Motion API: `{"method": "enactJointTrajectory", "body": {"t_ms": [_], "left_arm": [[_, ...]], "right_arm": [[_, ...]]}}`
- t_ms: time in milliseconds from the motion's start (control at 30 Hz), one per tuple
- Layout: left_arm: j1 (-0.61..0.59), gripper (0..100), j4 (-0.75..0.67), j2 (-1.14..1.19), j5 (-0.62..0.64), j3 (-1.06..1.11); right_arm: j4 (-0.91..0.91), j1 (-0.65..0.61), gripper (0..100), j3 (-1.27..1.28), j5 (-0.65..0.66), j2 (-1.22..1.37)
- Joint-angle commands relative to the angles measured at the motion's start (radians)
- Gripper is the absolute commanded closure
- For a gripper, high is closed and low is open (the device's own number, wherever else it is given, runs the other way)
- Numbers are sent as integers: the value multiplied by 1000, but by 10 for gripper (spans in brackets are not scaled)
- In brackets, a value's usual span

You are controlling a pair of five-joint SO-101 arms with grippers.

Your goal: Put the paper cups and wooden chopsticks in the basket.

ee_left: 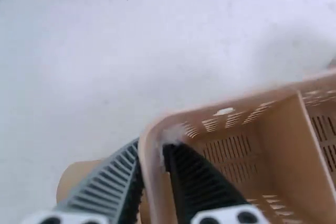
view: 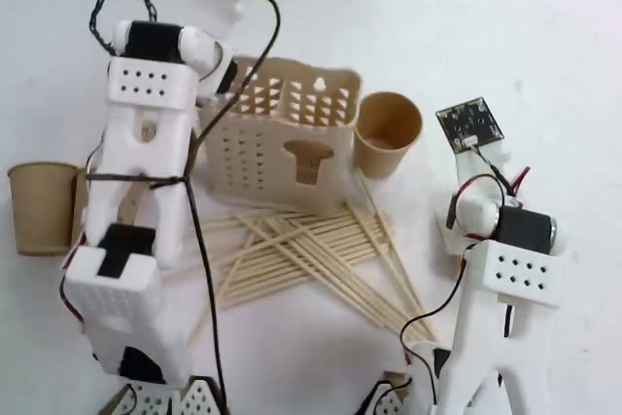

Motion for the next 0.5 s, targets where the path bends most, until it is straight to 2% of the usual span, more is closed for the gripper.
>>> {"method": "enactJointTrajectory", "body": {"t_ms": [0, 100, 467], "left_arm": [[-7, 979, 2, 10, 40, -86], [-21, 979, 2, 10, 98, -126], [-36, 973, -6, 36, 84, -84]], "right_arm": [[4, -4, 769, -6, 14, -7], [4, -1, 769, -6, 15, -7], [4, 1, 769, -6, 17, -7]]}}
